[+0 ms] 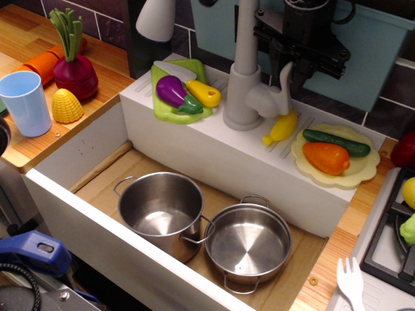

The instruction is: Turn lever vertical to front

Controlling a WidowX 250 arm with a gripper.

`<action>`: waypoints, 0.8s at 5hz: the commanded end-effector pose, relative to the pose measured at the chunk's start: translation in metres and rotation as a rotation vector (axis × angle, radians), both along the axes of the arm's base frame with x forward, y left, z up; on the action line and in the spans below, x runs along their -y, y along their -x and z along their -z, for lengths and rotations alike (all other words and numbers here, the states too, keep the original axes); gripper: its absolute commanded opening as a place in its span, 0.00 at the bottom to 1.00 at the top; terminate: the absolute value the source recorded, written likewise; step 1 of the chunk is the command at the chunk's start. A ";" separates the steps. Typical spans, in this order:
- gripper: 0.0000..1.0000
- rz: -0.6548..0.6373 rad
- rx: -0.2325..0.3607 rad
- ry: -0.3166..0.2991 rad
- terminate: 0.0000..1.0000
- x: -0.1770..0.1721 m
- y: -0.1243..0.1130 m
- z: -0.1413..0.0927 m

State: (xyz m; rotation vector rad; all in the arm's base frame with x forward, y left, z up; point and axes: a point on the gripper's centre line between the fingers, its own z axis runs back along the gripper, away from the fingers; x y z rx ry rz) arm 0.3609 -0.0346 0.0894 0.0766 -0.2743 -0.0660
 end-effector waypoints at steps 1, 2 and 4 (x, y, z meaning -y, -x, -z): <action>0.00 -0.127 0.030 0.053 0.00 0.007 0.028 -0.014; 0.00 -0.159 0.030 0.083 0.00 0.010 0.042 0.003; 0.00 -0.195 0.003 0.162 0.00 0.005 0.057 0.033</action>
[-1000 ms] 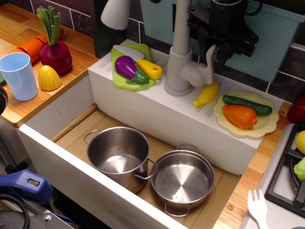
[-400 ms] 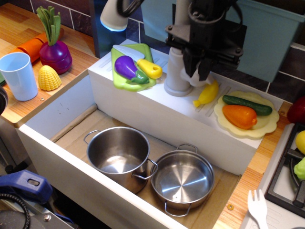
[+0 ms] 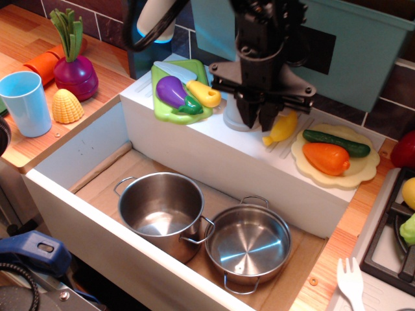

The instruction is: Turn lever vertical to front

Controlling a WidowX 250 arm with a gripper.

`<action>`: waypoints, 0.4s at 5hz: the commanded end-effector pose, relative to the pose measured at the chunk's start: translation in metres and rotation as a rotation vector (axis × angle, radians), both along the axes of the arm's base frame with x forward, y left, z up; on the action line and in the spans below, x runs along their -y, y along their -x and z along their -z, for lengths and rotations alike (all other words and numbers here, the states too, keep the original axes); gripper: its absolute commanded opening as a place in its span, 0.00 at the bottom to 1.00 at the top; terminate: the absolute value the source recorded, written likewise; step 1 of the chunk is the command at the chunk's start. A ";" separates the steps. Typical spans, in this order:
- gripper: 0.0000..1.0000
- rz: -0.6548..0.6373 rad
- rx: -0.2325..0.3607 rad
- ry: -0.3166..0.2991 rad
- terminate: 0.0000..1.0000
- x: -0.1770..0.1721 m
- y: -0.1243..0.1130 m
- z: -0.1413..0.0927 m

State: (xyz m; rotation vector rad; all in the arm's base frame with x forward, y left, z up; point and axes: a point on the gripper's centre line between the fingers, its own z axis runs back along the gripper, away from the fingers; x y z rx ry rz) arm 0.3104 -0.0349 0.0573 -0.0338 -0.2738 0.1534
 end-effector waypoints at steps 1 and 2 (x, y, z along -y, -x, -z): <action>0.00 -0.016 0.001 0.051 0.00 0.004 0.013 0.015; 0.00 -0.026 -0.003 0.094 0.00 0.000 0.015 0.031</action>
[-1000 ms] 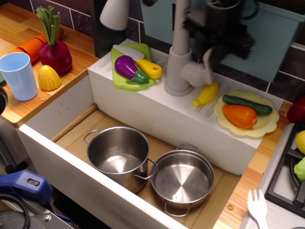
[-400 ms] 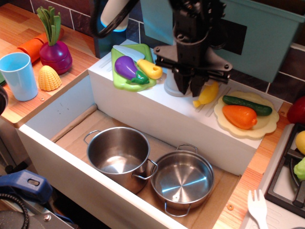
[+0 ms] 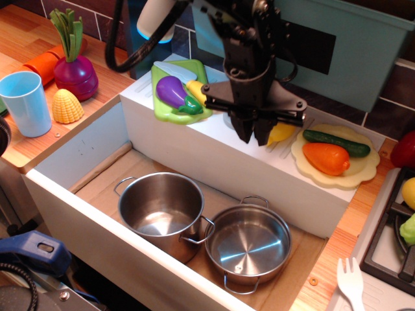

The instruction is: Turn lever vertical to front

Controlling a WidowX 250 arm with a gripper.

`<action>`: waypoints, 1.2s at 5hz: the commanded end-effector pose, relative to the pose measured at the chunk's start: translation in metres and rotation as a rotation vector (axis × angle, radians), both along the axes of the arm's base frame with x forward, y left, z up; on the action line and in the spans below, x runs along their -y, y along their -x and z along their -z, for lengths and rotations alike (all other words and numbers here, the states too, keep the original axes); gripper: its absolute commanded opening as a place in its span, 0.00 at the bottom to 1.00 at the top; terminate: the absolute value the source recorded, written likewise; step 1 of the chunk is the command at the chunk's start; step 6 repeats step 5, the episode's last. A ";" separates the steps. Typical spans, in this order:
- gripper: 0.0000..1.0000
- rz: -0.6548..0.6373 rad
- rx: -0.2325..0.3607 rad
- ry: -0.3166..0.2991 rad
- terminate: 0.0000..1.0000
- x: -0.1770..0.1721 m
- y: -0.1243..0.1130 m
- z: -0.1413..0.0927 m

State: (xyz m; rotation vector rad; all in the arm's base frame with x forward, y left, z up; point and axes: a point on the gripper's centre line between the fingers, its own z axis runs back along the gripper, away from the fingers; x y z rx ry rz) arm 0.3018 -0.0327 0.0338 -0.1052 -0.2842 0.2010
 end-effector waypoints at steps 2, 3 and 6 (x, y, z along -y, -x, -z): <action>0.00 -0.013 -0.056 0.042 0.00 -0.003 0.021 0.016; 1.00 -0.010 -0.112 0.059 0.00 0.000 0.032 0.003; 1.00 -0.010 -0.112 0.059 1.00 0.000 0.032 0.003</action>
